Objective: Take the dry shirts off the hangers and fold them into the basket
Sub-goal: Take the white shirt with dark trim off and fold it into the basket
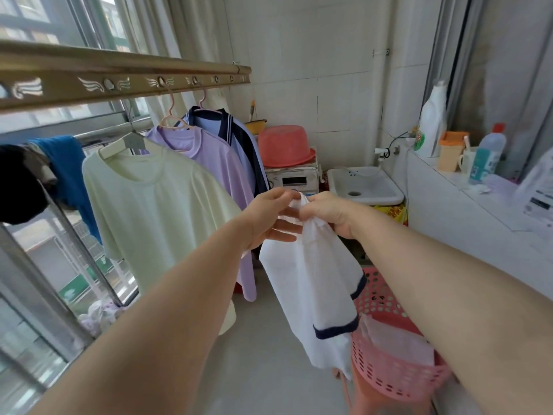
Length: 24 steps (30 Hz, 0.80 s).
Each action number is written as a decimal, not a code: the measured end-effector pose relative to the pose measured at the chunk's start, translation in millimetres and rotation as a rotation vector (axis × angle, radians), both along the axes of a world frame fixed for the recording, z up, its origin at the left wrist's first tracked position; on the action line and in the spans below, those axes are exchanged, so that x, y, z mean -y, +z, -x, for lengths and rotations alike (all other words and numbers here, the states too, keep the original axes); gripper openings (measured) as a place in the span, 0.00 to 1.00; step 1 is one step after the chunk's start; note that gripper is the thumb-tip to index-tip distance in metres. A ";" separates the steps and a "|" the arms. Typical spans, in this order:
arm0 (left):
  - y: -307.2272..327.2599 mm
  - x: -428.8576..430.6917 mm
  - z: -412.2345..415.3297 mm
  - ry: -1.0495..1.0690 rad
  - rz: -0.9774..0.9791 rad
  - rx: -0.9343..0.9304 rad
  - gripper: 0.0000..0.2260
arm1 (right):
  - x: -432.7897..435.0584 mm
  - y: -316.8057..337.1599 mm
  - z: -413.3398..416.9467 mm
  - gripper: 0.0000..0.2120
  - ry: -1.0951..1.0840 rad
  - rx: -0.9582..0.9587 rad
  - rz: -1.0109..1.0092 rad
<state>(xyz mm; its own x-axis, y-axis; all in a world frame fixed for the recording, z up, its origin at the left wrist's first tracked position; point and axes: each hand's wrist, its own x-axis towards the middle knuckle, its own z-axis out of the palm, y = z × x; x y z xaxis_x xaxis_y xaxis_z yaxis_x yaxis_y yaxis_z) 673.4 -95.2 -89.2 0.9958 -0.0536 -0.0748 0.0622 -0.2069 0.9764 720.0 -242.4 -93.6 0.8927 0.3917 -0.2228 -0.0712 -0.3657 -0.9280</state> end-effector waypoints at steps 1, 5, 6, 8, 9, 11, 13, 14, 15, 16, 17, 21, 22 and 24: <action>-2.0 -1.4 -1.6 0.042 -0.071 0.071 0.10 | 0.1 0.6 -1.8 0.16 -0.022 -0.017 -0.003; -5.2 -12.9 -11.8 0.167 -0.393 0.243 0.31 | -0.7 2.0 -2.1 0.27 -0.017 -0.059 -0.070; -3.8 -14.4 -10.9 0.123 -0.383 0.180 0.31 | -0.8 1.5 -1.9 0.27 -0.010 -0.058 -0.084; -1.5 -15.6 -8.5 0.038 -0.390 0.070 0.19 | -1.7 -0.4 -2.3 0.22 -0.016 -0.050 -0.117; -1.6 -15.2 -9.0 0.046 -0.438 0.088 0.14 | -1.5 -1.6 -2.5 0.19 -0.029 -0.017 -0.120; -2.2 -14.4 -13.5 0.134 -0.510 0.209 0.11 | 0.7 -7.4 -2.4 0.10 -0.066 0.090 -0.087; -0.9 -13.7 -17.1 0.198 -0.498 0.293 0.12 | 7.6 -17.4 -2.5 0.08 -0.057 0.124 -0.035; 1.6 -14.2 -18.1 0.212 -0.491 0.313 0.12 | 10.8 -24.5 -2.8 0.09 -0.042 0.120 -0.002; 3.9 -15.3 -18.6 0.218 -0.502 0.326 0.13 | 13.7 -32.5 -3.6 0.12 -0.044 0.124 0.038; 6.1 -16.0 -18.7 0.214 -0.533 0.337 0.14 | 16.3 -39.7 -3.9 0.14 -0.073 0.147 0.078; 7.5 -16.6 -19.4 0.213 -0.571 0.356 0.14 | 18.0 -45.1 -2.4 0.14 -0.124 0.195 0.099; 12.6 -16.5 -22.3 0.280 -0.663 0.416 0.13 | 16.5 -56.0 5.6 0.18 -0.214 0.348 0.130; 14.2 -15.7 -22.3 0.281 -0.673 0.424 0.13 | 13.5 -55.8 9.0 0.23 -0.158 0.333 0.161; 17.5 -13.5 -21.6 0.254 -0.683 0.431 0.13 | 5.7 -57.6 14.7 0.32 -0.045 0.323 0.251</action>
<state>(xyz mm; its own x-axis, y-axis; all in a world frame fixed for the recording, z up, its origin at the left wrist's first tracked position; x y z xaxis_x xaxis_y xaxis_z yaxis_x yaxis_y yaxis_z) 695.0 -81.7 -71.7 0.9205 0.0944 0.3792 -0.1625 -0.7899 0.5912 705.3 -248.2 -151.2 0.9474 0.3197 -0.0119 0.1881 -0.5868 -0.7875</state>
